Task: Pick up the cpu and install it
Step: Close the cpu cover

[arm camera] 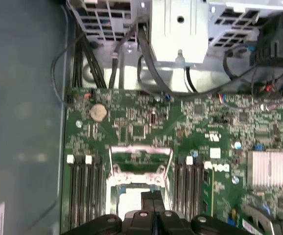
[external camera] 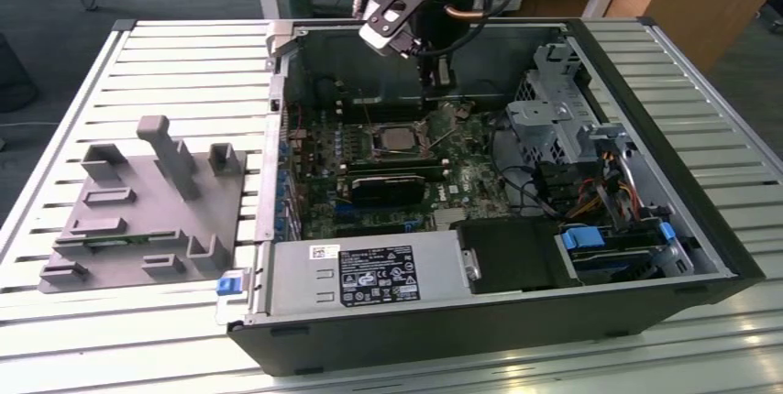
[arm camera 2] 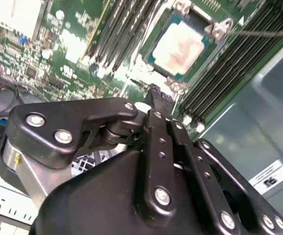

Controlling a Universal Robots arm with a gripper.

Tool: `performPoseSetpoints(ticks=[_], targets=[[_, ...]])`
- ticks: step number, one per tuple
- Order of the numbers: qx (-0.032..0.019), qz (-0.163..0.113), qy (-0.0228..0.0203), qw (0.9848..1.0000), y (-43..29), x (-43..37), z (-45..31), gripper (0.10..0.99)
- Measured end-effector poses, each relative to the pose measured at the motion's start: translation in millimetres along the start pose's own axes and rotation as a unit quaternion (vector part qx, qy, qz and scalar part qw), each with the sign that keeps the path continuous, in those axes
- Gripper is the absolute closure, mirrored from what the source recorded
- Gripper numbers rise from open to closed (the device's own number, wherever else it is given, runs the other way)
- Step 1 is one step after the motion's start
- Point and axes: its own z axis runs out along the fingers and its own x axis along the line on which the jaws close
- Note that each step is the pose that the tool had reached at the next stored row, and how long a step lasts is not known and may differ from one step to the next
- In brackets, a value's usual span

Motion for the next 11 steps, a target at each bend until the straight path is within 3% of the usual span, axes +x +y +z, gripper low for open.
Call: performPoseSetpoints(ticks=[11], targets=[[0.0030, 0.000, 0.0000, 1.0000, 20.3, 6.6, 4.4, 0.980]])
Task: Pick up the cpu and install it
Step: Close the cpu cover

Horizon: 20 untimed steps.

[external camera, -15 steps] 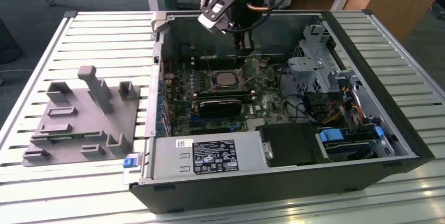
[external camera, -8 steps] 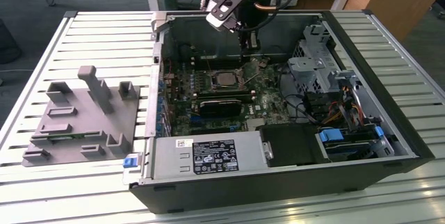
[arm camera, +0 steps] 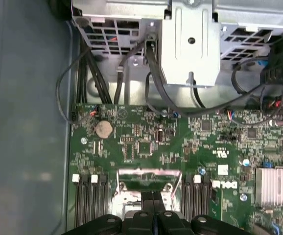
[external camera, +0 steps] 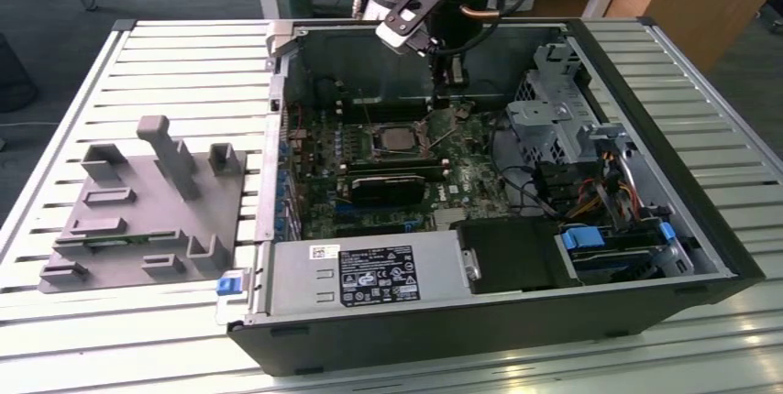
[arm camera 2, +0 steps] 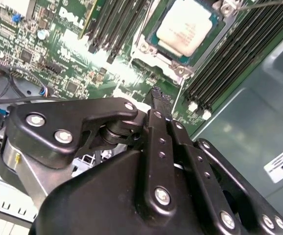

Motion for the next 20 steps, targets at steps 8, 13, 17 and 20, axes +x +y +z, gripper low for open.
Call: performPoseSetpoints(ticks=[8, 13, 17, 20], targets=[[0.0001, 0.000, 0.0000, 1.0000, 8.8, 0.2, 1.5, 0.980], [0.0001, 0.000, 0.0000, 1.0000, 11.7, 0.1, 2.5, 0.980], [0.0001, 0.000, 0.0000, 1.0000, 16.2, 0.3, 3.5, 0.980], [0.0001, 0.000, 0.0000, 1.0000, 19.1, 0.6, 4.2, 0.980]])
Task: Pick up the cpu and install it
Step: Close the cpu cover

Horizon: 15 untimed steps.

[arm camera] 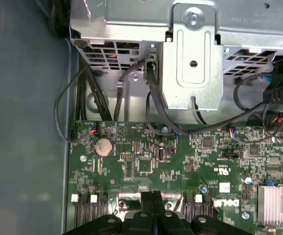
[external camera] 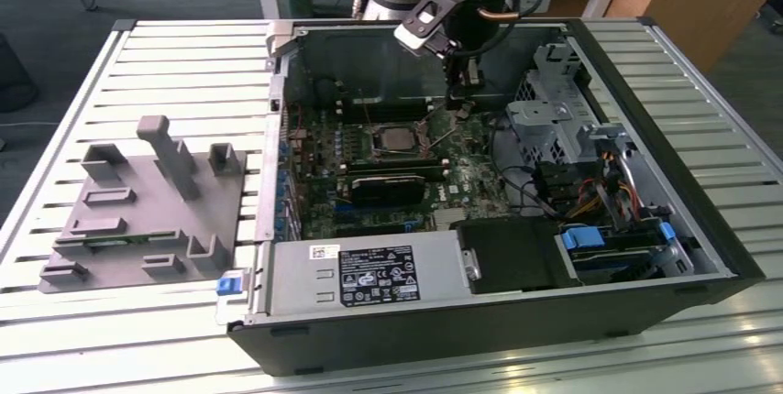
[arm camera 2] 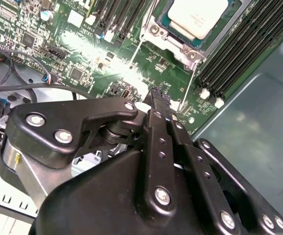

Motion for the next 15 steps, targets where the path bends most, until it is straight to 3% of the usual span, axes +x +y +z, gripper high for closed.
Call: performPoseSetpoints(ticks=[15], targets=[[0.0001, 0.000, 0.0000, 1.0000, 12.4, 1.9, 3.2, 0.980]])
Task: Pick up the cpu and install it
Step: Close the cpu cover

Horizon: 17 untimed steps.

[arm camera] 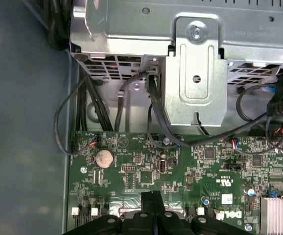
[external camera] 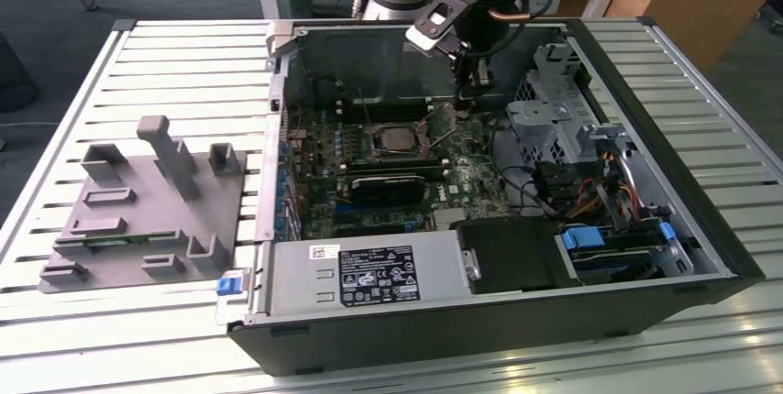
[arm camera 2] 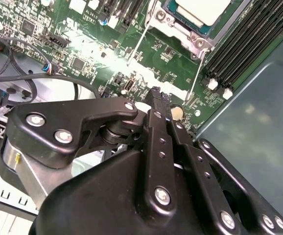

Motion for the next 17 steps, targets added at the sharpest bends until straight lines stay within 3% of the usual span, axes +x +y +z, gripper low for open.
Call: performPoseSetpoints(ticks=[17], targets=[[0.0010, 0.000, 0.0000, 1.0000, 9.0, 4.3, 8.3, 0.980]])
